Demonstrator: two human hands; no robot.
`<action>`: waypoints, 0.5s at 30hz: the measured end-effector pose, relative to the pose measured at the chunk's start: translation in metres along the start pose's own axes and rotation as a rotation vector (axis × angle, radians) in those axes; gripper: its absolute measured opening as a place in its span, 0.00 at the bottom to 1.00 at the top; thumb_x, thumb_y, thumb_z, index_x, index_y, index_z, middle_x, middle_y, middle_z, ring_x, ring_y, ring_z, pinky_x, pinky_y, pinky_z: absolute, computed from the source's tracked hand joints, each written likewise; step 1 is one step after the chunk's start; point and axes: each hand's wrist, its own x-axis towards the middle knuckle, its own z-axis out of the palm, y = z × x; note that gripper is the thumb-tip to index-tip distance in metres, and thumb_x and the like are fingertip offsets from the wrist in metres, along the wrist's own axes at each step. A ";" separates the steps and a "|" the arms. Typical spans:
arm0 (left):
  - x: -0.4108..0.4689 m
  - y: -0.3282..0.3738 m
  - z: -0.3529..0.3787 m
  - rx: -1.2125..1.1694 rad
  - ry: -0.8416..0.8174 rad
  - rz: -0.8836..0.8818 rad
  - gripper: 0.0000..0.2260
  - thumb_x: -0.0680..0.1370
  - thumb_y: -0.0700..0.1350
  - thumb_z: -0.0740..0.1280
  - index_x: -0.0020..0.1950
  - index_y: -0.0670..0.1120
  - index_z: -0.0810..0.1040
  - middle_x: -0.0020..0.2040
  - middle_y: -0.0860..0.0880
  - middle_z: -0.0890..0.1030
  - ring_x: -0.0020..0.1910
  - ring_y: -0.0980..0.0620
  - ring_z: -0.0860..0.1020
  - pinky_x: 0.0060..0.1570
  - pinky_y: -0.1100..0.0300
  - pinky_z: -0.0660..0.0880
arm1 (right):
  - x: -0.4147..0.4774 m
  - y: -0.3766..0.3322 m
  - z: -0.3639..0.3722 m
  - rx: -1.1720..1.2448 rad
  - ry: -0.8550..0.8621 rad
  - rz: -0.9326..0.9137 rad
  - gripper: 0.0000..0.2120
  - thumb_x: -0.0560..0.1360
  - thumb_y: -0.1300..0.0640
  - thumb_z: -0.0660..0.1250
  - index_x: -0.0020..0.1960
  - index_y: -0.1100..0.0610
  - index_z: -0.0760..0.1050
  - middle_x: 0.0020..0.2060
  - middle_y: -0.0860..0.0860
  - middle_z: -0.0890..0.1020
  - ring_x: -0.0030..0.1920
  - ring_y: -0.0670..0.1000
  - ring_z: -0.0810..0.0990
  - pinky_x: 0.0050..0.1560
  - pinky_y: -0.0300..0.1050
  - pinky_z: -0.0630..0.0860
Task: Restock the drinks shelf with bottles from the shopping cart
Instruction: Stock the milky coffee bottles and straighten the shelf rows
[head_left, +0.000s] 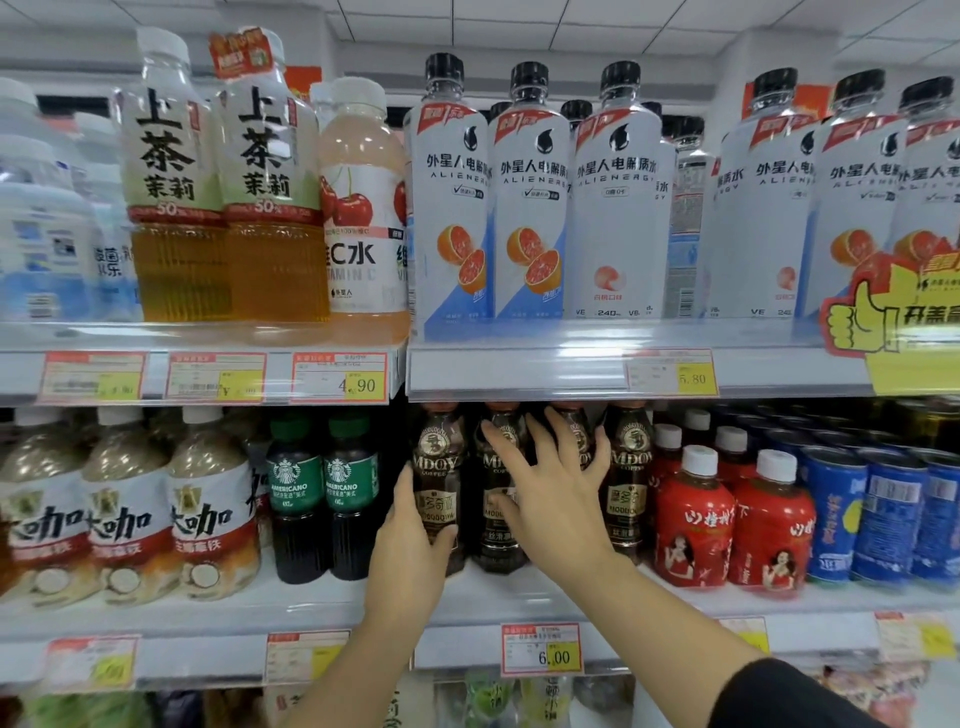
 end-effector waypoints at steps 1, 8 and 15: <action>0.000 0.000 0.001 0.003 0.009 0.003 0.36 0.74 0.40 0.69 0.76 0.53 0.51 0.61 0.47 0.78 0.56 0.48 0.78 0.53 0.52 0.76 | 0.000 0.000 0.000 0.015 0.010 -0.001 0.36 0.63 0.47 0.75 0.68 0.44 0.65 0.60 0.57 0.76 0.67 0.58 0.62 0.65 0.66 0.47; 0.000 0.000 0.004 0.043 0.034 0.016 0.37 0.74 0.44 0.69 0.75 0.55 0.50 0.63 0.46 0.76 0.55 0.48 0.78 0.51 0.52 0.77 | 0.000 0.006 0.002 0.034 0.022 -0.024 0.36 0.64 0.51 0.74 0.69 0.44 0.63 0.60 0.57 0.75 0.67 0.57 0.62 0.66 0.66 0.55; -0.007 0.003 0.003 0.046 0.016 0.034 0.39 0.75 0.47 0.69 0.76 0.54 0.45 0.71 0.45 0.67 0.61 0.47 0.73 0.53 0.58 0.73 | -0.014 0.012 -0.010 0.159 0.103 0.005 0.31 0.69 0.50 0.70 0.70 0.47 0.64 0.66 0.57 0.71 0.69 0.56 0.62 0.67 0.58 0.55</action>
